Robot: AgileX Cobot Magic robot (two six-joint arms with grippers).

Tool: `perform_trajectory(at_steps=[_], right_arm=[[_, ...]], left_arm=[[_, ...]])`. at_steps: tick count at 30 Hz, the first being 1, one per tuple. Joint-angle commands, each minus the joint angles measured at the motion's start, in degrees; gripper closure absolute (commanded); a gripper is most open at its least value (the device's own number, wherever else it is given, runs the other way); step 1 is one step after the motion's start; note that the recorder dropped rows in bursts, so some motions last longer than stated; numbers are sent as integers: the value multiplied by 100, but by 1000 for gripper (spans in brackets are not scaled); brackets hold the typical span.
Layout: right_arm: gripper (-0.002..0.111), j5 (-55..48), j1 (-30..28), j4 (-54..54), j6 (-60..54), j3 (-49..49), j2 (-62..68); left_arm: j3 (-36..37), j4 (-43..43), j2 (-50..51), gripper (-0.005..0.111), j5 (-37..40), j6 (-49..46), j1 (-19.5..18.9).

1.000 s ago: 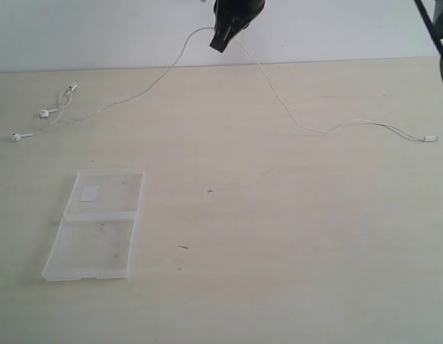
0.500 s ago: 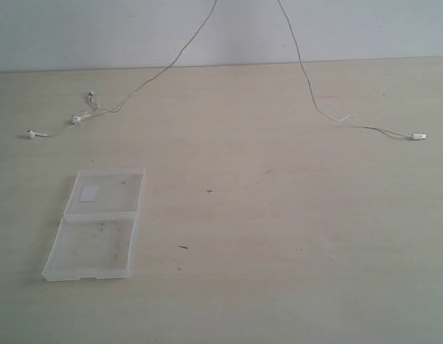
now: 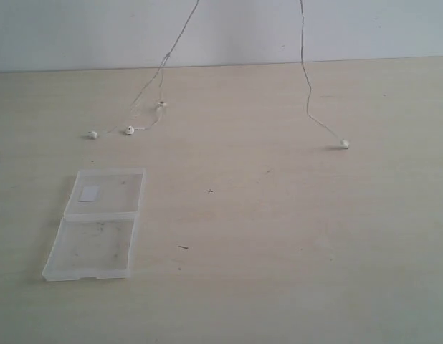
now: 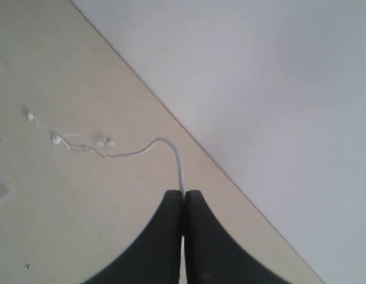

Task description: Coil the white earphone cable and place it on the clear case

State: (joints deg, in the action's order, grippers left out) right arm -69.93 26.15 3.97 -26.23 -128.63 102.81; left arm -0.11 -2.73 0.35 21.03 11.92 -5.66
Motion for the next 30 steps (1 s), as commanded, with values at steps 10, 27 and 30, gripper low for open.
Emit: perform_trajectory(at_steps=[10, 27, 30], right_arm=[[108, -3, -11, 655, 246, -31, -1255], [108, -3, -11, 1375, 596, -31, -2038], [108, -3, -11, 1451, 658, -31, -2043]], left_arm=[[11, 30, -35, 107, -43, 33, 8], [11, 30, -35, 107, -43, 33, 8], [11, 30, -35, 107, -43, 33, 8]])
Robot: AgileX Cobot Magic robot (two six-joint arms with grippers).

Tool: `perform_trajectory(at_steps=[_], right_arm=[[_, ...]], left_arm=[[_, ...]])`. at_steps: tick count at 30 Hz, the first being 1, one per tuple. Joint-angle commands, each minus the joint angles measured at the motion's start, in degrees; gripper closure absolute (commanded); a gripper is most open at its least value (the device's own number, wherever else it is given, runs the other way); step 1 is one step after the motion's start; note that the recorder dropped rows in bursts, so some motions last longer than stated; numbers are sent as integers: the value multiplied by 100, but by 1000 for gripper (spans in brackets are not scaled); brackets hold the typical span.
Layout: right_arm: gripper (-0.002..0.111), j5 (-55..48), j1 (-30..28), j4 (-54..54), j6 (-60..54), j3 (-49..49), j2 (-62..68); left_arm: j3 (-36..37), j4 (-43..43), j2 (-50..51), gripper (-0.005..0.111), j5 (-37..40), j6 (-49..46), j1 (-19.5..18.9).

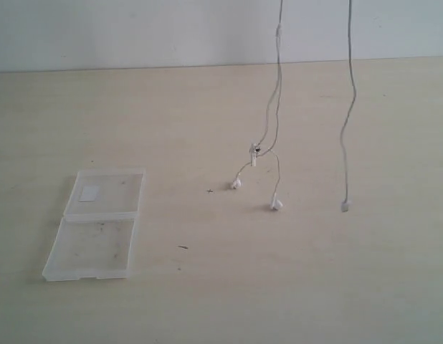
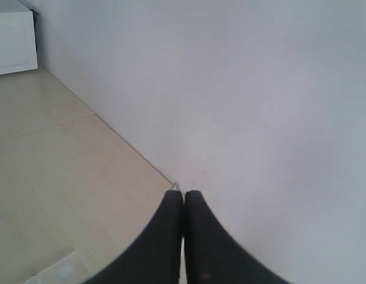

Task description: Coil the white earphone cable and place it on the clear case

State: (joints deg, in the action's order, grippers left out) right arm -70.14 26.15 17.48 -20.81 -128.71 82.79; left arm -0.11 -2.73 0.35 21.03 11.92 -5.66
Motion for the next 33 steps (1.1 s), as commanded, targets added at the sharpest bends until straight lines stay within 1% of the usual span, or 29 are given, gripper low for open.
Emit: perform_trajectory(at_steps=[1, 4, 10, 28, 29, 31, 32, 33], right_arm=[[108, 17, -11, 115, 129, -22, -41], [108, 17, -11, 276, 296, -22, -52], [108, 17, -11, 628, 191, -22, -78], [108, 17, -11, 627, 191, -22, -78], [108, 17, -11, 627, 191, -22, -78], [108, 17, -11, 627, 191, -22, -78], [108, 17, -11, 627, 191, -22, -78], [108, 17, -11, 627, 191, -22, -78]], left_arm=[[11, 30, -35, 107, -43, 33, 8], [11, 30, -35, 107, -43, 33, 8], [11, 30, -35, 107, -43, 33, 8], [11, 15, -35, 107, -43, 18, 8], [11, -199, -35, 107, -182, -209, 8], [11, -198, -35, 107, -648, -185, 8], [11, 14, -35, 107, -937, 44, 8], [11, 396, -35, 107, -1394, 495, 8]])
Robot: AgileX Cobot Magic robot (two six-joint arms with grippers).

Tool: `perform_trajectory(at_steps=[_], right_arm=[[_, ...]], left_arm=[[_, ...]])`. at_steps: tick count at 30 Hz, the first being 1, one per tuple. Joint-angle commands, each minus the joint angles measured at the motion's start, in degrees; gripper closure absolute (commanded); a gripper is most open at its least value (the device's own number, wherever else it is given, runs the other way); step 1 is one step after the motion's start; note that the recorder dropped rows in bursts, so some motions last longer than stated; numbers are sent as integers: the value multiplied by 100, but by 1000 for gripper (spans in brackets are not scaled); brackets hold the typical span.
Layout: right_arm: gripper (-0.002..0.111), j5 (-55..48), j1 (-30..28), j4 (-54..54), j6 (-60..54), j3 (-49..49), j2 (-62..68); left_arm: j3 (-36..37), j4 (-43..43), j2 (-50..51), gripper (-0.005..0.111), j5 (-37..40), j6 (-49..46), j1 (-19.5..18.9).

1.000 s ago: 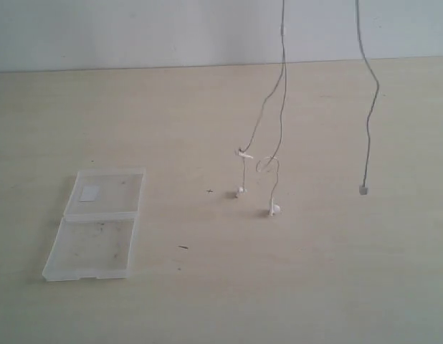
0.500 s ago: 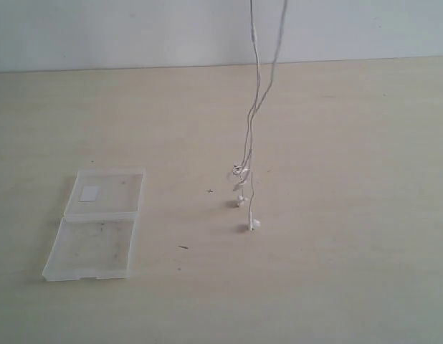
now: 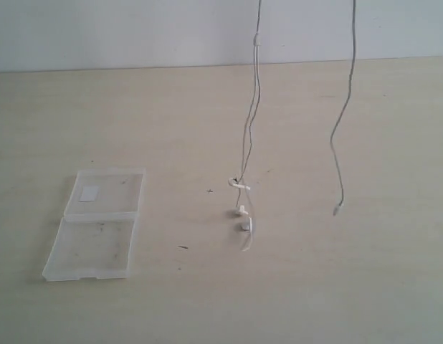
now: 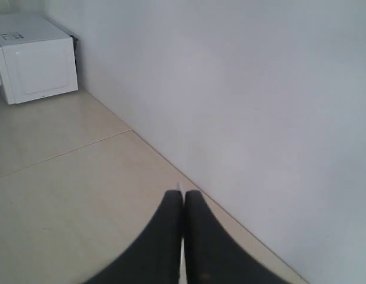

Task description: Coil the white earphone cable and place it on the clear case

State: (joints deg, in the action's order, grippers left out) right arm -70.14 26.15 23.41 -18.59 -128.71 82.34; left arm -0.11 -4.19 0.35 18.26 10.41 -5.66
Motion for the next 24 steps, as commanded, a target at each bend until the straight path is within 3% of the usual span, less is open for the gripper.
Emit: perform_trajectory(at_steps=[1, 2, 4, 6, 11, 14, 16, 20, 24], right_arm=[[108, 17, -11, 33, -31, -22, -33], [108, 17, -11, 33, -31, -22, -33], [108, 17, -11, 46, -31, -22, -33], [108, 17, -11, 68, -16, -22, -33], [108, 17, -11, 143, -6, -22, -33], [108, 17, -11, 382, -6, -22, -33], [108, 17, -11, 382, -6, -22, -33], [108, 17, -11, 369, -21, -22, -33], [108, 17, -11, 369, -21, -22, -33]], left_arm=[[11, 543, -35, 107, -1439, 635, 8], [11, 708, -35, 107, -2246, 921, 16], [11, 995, -35, 107, -3143, 2422, 16], [11, 723, -35, 107, -3813, 3152, 16], [-213, -659, -35, 107, -4347, 3999, 16], [-692, -2761, 317, 107, -6001, 4149, 16], [-1168, -3491, 843, 107, -6194, 4350, 16], [-1695, -3721, 2013, 107, -6263, 4363, 16], [-2207, -4698, 3592, 104, -7103, 4258, 16]])
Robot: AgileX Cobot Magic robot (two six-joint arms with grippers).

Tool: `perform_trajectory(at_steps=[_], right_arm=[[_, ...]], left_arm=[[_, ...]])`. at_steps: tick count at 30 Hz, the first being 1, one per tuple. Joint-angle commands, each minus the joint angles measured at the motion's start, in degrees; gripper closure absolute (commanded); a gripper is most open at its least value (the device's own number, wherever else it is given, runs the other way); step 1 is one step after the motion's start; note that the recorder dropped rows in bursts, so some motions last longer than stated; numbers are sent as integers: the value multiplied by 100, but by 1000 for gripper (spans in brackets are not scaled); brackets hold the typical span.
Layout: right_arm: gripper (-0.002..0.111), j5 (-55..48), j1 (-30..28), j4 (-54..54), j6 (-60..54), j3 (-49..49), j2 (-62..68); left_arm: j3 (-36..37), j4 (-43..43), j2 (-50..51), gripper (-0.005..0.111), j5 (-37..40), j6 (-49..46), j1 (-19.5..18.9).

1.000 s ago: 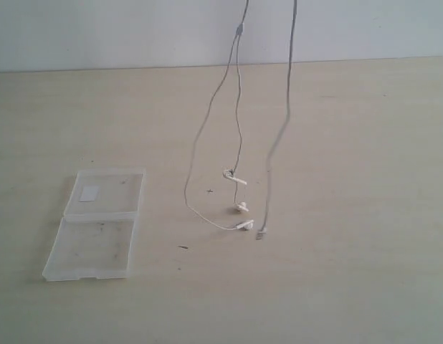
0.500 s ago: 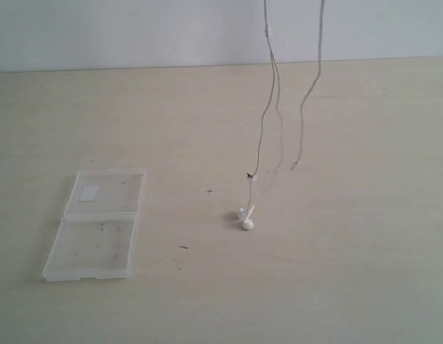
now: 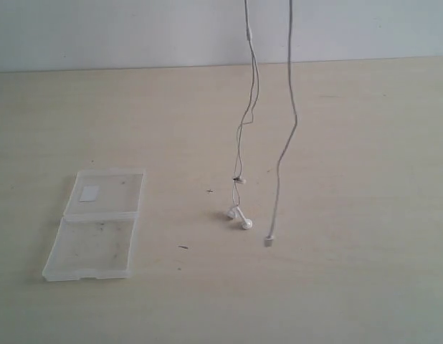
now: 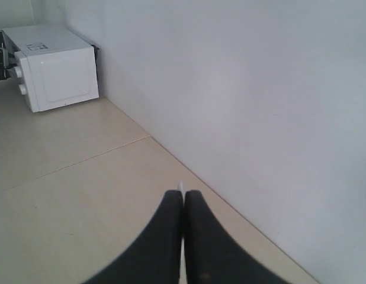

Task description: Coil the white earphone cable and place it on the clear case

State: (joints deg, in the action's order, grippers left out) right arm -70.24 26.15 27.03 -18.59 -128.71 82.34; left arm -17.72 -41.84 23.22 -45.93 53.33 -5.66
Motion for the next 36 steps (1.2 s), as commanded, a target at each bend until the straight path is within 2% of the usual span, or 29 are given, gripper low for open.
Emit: perform_trajectory(at_steps=[1, 4, 8, 12, 14, 20, 23, 26, 36], right_arm=[[108, 28, -11, 9, -33, -22, -33], [108, 28, -11, 0, -31, -22, -33], [108, 28, -11, 0, -31, -22, -33], [108, 28, -11, 0, -31, -22, -33], [108, 28, -11, 0, -31, -22, -33], [108, 28, -11, 0, -31, -22, -33], [108, 28, -11, 0, -31, -22, -33], [108, 28, -11, 0, -31, -22, -33], [108, 28, -11, 0, -31, -22, -33]], left_arm=[[-616, -1245, 1634, 102, -931, -106, 16], [-1100, -1984, 2743, 90, -1717, -209, 16], [-1598, -1785, 4031, 64, -1877, -186, 129], [-2010, -1648, 4908, 35, -1933, 101, 478], [-2156, -1620, 5225, 25, -1933, 101, 790], [-2606, -1620, 6119, 25, -1933, -315, 1876], [-2775, -1606, 6493, 25, -1933, -667, 2248], [-2844, -1590, 6678, 25, -1972, -682, 2444], [-2844, -1538, 6980, 25, -2109, -1124, 2632]])
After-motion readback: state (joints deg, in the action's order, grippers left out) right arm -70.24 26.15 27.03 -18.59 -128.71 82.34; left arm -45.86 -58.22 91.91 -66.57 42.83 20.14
